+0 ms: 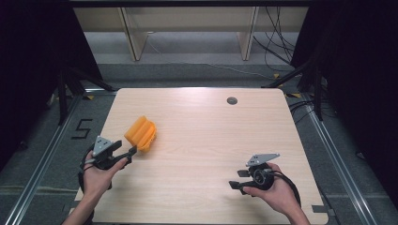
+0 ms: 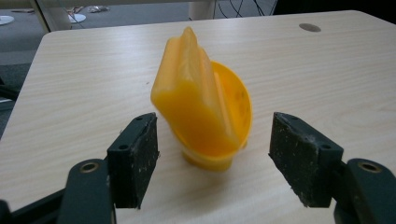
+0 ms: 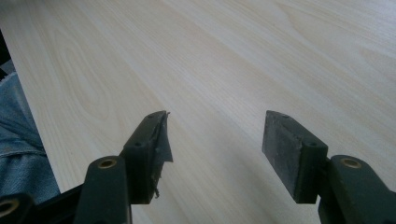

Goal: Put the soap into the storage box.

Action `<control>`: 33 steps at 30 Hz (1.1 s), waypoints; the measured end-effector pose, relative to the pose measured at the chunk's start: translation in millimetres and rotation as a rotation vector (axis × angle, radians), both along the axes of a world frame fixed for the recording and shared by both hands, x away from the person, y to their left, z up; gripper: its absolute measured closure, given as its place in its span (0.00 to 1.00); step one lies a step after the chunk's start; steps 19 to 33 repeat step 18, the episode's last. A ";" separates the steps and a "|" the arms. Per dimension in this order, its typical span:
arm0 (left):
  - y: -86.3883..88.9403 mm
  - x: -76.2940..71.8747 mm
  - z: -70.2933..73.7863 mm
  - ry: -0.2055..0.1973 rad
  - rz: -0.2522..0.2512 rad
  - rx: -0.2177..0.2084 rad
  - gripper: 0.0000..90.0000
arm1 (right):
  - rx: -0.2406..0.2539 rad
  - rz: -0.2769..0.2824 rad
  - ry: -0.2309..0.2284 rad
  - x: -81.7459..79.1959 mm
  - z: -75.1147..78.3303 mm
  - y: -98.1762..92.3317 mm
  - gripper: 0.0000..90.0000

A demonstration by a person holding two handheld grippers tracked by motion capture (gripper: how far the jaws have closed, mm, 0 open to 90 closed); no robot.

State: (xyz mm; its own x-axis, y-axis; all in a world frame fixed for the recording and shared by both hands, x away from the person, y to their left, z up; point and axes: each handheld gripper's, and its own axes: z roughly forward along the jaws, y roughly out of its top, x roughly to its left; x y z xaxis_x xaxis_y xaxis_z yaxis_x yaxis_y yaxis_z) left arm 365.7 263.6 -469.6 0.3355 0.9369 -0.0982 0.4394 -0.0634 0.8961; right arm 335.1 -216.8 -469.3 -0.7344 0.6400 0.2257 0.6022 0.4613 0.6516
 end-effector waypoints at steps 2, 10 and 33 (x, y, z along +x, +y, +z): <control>6.6 -9.1 -2.3 0.002 -0.007 -0.007 0.36 | -0.007 0.000 -0.005 0.8 0.3 -1.8 0.46; 29.1 -46.0 -24.4 0.072 0.020 -0.014 0.37 | -0.005 -0.021 -0.014 -0.7 2.3 -3.7 0.47; 35.3 -45.6 -30.6 0.110 0.027 -0.055 0.39 | 0.023 -0.050 -0.065 2.6 3.0 -6.3 0.49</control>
